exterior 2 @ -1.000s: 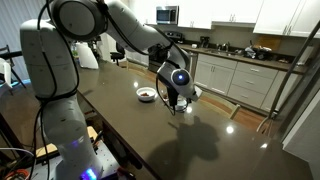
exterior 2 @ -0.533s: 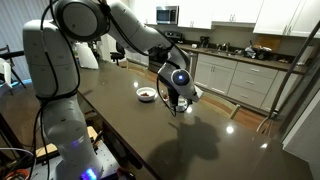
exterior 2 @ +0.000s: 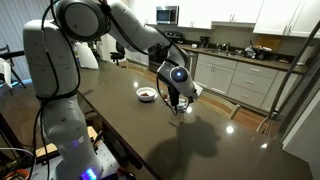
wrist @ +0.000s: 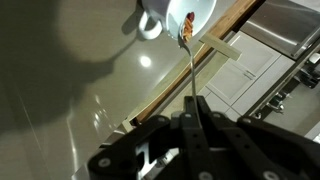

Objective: Transfer one spoon of contents from the bowl to the white cup

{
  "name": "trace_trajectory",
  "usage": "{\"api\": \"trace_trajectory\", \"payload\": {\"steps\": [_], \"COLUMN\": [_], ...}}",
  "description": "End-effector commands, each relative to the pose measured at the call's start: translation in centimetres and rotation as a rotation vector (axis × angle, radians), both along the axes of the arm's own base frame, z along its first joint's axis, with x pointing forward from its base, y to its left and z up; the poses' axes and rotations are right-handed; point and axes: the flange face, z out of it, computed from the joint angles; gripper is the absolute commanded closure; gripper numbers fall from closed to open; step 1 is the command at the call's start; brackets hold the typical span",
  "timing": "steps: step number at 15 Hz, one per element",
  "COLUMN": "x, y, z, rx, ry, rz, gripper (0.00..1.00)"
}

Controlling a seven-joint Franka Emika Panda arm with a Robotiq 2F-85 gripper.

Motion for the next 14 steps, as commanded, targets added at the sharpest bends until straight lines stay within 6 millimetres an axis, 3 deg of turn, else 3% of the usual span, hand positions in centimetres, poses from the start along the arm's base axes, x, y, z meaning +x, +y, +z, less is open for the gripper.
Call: {"api": "trace_trajectory", "payload": {"steps": [1,9,14], "x": [1.0,0.8,0.4], "y": [0.9,3.7,4.3], "z": [1.0,1.8,1.6], "rx": [-0.059,-0.143,-0.195], "ry": [-0.018,-0.008,0.021], "rz": [0.019,0.052,0.068], "gripper": [0.96,0.96,0.96]}}
